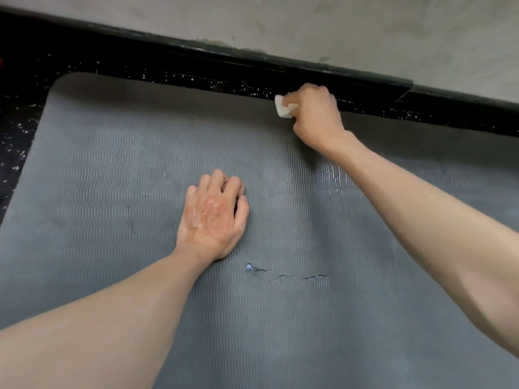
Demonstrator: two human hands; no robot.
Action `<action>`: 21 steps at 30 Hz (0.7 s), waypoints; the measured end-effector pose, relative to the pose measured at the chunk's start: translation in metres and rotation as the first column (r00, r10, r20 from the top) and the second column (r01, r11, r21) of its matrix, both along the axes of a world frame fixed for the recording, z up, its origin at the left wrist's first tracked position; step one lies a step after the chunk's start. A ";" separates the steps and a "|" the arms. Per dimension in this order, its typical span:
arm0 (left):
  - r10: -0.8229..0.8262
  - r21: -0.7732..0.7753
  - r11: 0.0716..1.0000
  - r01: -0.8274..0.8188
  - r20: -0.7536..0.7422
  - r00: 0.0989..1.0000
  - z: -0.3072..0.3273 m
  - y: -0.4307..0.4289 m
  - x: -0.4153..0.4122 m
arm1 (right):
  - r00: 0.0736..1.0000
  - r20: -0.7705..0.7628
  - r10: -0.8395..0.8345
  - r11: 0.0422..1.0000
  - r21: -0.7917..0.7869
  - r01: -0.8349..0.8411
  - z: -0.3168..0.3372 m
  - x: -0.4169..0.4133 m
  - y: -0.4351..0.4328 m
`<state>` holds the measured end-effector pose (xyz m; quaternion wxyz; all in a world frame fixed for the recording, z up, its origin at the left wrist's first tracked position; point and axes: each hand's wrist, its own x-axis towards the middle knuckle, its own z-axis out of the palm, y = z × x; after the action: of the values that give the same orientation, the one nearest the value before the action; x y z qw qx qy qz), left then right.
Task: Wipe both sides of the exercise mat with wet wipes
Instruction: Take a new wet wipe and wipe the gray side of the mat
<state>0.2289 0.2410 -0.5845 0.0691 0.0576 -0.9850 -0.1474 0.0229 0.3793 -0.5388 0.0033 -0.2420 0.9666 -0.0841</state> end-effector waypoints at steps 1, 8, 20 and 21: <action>-0.003 0.000 1.000 0.003 -0.003 1.000 0.000 0.000 -0.001 | 1.000 -0.001 -0.023 1.000 -0.009 0.023 0.000 -0.001 -0.003; 0.008 -0.017 1.000 -0.008 -0.015 1.000 -0.001 0.000 0.000 | 0.980 0.024 0.199 0.980 0.007 -0.199 0.004 0.038 0.040; 0.004 -0.016 1.000 -0.004 -0.010 1.000 0.002 0.000 -0.001 | 0.987 0.023 0.157 0.987 -0.042 -0.156 -0.005 0.072 0.068; 0.001 -0.012 1.000 -0.001 -0.010 1.000 0.002 0.000 0.000 | 0.993 0.020 0.117 0.992 -0.037 -0.117 -0.005 0.062 0.064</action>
<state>0.2285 0.2414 -0.5829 0.0746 0.0570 -0.9854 -0.1417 0.0847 0.4428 -0.5439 0.0144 -0.2974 0.9490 -0.1038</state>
